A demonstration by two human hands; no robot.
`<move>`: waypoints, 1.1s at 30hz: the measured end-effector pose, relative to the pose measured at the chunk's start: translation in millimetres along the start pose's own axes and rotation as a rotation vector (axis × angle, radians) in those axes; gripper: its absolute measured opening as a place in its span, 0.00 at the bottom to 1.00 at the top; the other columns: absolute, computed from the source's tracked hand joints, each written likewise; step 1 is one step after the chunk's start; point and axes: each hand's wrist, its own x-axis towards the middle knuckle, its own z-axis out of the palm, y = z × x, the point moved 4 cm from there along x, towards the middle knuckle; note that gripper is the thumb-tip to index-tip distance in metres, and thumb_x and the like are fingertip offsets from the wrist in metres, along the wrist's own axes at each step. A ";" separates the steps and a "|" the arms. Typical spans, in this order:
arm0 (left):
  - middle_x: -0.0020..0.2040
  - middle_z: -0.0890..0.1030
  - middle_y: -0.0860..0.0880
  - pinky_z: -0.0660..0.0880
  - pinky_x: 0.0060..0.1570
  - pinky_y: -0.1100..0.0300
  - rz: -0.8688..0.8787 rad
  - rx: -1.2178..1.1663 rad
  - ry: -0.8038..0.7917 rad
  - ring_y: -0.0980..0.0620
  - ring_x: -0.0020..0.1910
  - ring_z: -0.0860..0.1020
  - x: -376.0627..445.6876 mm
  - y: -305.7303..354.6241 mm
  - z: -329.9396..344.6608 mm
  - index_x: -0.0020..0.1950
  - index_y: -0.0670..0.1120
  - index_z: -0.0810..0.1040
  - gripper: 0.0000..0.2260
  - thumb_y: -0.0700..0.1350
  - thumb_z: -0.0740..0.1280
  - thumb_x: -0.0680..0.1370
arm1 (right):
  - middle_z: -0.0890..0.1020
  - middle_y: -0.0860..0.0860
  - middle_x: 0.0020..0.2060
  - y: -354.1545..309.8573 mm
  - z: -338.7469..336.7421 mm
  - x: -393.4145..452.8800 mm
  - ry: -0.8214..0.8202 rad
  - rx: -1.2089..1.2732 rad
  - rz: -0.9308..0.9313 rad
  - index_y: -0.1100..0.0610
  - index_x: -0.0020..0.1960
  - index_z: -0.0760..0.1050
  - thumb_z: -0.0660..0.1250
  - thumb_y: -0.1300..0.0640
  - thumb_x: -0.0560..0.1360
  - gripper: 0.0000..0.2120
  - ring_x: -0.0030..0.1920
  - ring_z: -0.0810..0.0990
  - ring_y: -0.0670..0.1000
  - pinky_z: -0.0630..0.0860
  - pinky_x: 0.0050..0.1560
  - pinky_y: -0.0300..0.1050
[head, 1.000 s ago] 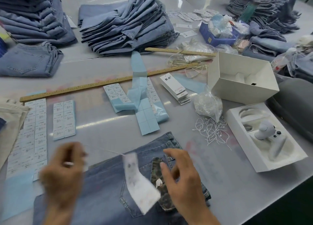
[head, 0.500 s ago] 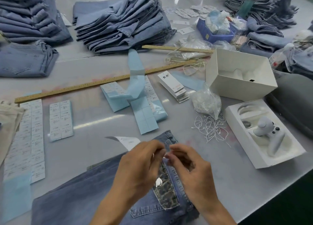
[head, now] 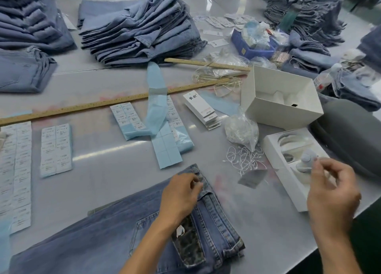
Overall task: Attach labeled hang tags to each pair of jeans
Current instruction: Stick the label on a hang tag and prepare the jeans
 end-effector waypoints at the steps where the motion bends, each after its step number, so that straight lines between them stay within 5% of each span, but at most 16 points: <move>1: 0.48 0.79 0.56 0.74 0.47 0.55 0.016 0.067 -0.093 0.52 0.52 0.76 3.4 -1.3 9.8 0.52 0.53 0.81 0.10 0.58 0.66 0.81 | 0.81 0.50 0.51 -8.6 0.6 2.9 -0.006 0.046 -0.075 0.42 0.51 0.74 0.65 0.55 0.82 0.08 0.53 0.81 0.44 0.77 0.53 0.34; 5: 0.47 0.78 0.57 0.73 0.50 0.55 0.065 0.060 -0.107 0.53 0.50 0.73 5.5 1.1 28.4 0.49 0.52 0.79 0.06 0.53 0.69 0.80 | 0.83 0.43 0.42 -22.2 49.4 -22.1 -0.353 0.089 -0.208 0.46 0.49 0.76 0.68 0.57 0.80 0.06 0.43 0.82 0.42 0.75 0.45 0.29; 10: 0.36 0.83 0.55 0.74 0.40 0.63 -0.100 -0.360 -0.091 0.61 0.36 0.78 10.0 -12.6 20.4 0.41 0.51 0.81 0.06 0.45 0.76 0.75 | 0.80 0.40 0.34 34.5 118.1 -104.4 -0.910 -0.284 0.074 0.45 0.39 0.77 0.72 0.54 0.76 0.09 0.36 0.77 0.39 0.68 0.35 0.34; 15: 0.34 0.84 0.54 0.73 0.37 0.67 -0.099 -0.587 -0.186 0.62 0.33 0.78 9.4 -19.9 10.9 0.40 0.48 0.85 0.06 0.42 0.75 0.77 | 0.81 0.41 0.37 41.7 135.0 -132.6 -0.701 -0.306 0.070 0.46 0.42 0.81 0.72 0.54 0.76 0.05 0.39 0.79 0.41 0.69 0.37 0.32; 20: 0.44 0.87 0.51 0.75 0.46 0.68 -0.021 -0.666 -0.182 0.58 0.45 0.83 6.1 -28.1 0.1 0.46 0.48 0.87 0.11 0.33 0.71 0.78 | 0.84 0.42 0.39 38.1 142.7 -140.3 -0.517 -0.022 0.246 0.42 0.42 0.81 0.75 0.60 0.74 0.12 0.43 0.81 0.38 0.73 0.40 0.28; 30: 0.42 0.85 0.56 0.75 0.44 0.65 0.070 -0.432 -0.137 0.59 0.43 0.81 8.5 -32.6 4.5 0.45 0.51 0.86 0.06 0.40 0.75 0.76 | 0.85 0.44 0.44 44.5 146.6 -145.4 -0.563 0.076 0.351 0.49 0.47 0.84 0.73 0.61 0.76 0.07 0.46 0.83 0.42 0.80 0.50 0.40; 33: 0.41 0.85 0.50 0.78 0.33 0.59 -0.136 -0.725 0.037 0.53 0.38 0.81 7.9 -42.0 -4.1 0.45 0.46 0.82 0.05 0.38 0.70 0.79 | 0.81 0.41 0.50 37.2 131.2 -134.8 -0.551 -0.063 0.129 0.48 0.53 0.82 0.70 0.59 0.78 0.08 0.51 0.80 0.39 0.78 0.56 0.37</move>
